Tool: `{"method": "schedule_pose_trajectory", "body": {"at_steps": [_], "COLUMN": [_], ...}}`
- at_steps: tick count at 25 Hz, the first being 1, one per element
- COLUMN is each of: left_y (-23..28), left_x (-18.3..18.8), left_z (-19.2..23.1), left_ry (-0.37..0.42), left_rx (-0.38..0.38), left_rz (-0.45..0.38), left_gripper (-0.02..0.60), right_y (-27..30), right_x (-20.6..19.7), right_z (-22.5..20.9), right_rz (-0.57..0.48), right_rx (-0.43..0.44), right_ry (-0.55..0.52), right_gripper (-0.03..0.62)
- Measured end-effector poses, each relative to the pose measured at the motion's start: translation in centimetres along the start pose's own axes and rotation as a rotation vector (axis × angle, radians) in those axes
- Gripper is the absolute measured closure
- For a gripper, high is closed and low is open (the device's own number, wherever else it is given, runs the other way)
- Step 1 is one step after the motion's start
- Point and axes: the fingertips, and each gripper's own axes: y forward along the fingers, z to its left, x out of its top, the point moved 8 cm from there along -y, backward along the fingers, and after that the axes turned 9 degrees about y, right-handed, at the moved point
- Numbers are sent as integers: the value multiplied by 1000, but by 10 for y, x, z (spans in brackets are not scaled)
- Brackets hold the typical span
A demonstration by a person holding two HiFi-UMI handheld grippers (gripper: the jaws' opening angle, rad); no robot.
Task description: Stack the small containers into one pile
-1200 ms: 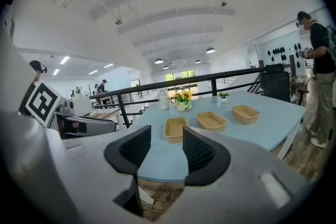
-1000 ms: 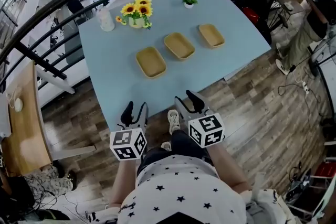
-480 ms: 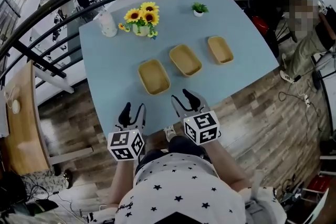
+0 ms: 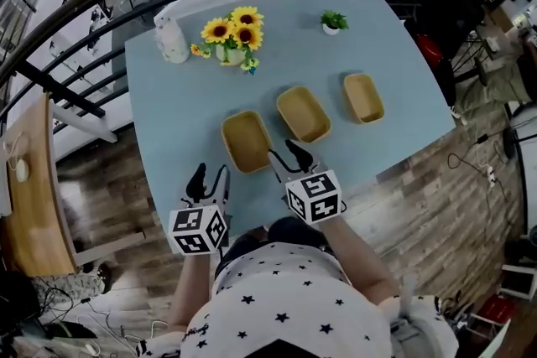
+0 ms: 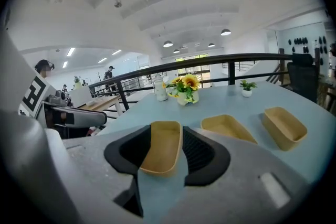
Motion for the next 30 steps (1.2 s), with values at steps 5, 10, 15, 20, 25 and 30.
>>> {"method": "schedule_pose_trajectory", "body": {"at_steps": [5, 10, 15, 20, 25, 30], "left_y": [20, 36, 49, 60, 65, 64], "left_x": [2, 1, 2, 0, -1, 0], "left_z": [8, 15, 21, 27, 31, 30], "left_ry": [-20, -43, -68, -99, -116, -118], "left_rx": [19, 39, 59, 74, 95, 110], "left_rz": [16, 29, 40, 47, 56, 55], "left_gripper": [387, 387, 385, 387, 387, 387], "right_y": [32, 58, 81, 99, 108, 113], "right_x": [1, -1, -3, -10, -15, -18], "right_z": [-13, -22, -29, -35, -39, -40], "right_rz": [52, 94, 145, 194, 231, 243], "right_rx": [22, 27, 30, 30, 18, 13], "right_ry": [-3, -10, -19, -24, -34, -40], "right_gripper": [422, 422, 422, 422, 444, 472]}}
